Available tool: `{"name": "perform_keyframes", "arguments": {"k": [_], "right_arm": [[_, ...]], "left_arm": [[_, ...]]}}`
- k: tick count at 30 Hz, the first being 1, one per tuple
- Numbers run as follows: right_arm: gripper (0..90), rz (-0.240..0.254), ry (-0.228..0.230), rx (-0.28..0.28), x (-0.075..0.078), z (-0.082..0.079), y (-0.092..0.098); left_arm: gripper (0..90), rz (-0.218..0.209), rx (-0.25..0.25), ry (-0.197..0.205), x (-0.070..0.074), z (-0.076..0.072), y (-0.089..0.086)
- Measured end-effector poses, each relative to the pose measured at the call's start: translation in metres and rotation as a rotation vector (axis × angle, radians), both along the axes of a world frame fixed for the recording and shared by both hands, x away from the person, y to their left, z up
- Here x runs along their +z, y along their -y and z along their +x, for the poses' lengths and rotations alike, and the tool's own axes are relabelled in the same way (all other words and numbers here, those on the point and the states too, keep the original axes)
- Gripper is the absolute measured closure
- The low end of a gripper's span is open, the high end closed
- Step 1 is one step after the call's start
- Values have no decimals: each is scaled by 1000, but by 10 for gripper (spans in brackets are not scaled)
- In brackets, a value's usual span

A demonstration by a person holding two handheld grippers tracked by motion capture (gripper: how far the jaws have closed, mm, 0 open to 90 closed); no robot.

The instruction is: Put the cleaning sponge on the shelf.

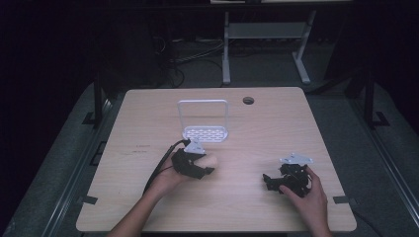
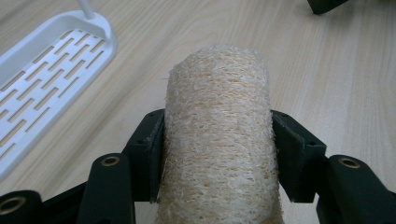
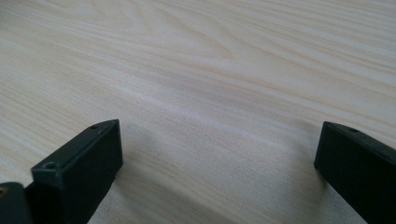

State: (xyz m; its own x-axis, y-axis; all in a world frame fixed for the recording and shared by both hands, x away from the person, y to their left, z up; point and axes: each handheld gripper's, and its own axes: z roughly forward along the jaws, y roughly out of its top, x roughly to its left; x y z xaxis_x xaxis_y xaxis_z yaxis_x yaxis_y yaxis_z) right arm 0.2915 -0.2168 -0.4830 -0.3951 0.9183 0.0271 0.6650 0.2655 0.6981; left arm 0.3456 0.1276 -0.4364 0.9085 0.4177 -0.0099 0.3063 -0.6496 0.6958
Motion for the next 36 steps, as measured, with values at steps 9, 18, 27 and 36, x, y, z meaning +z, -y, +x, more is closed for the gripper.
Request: {"name": "perform_keyframes", "arguments": {"k": [9,18,27,36], "right_arm": [[6,0,0,0,0,0,0],[5,1,-1,-1,0,0,0],[5,1,-1,1,0,0,0],[6,0,0,0,0,0,0]], "left_arm": [[417,-3,27,8,5,11,-5],[417,-7,55,12,9,24,-7],[417,0,81,20,9,36,-5],[417,1,104,20,9,49,-2]]}}
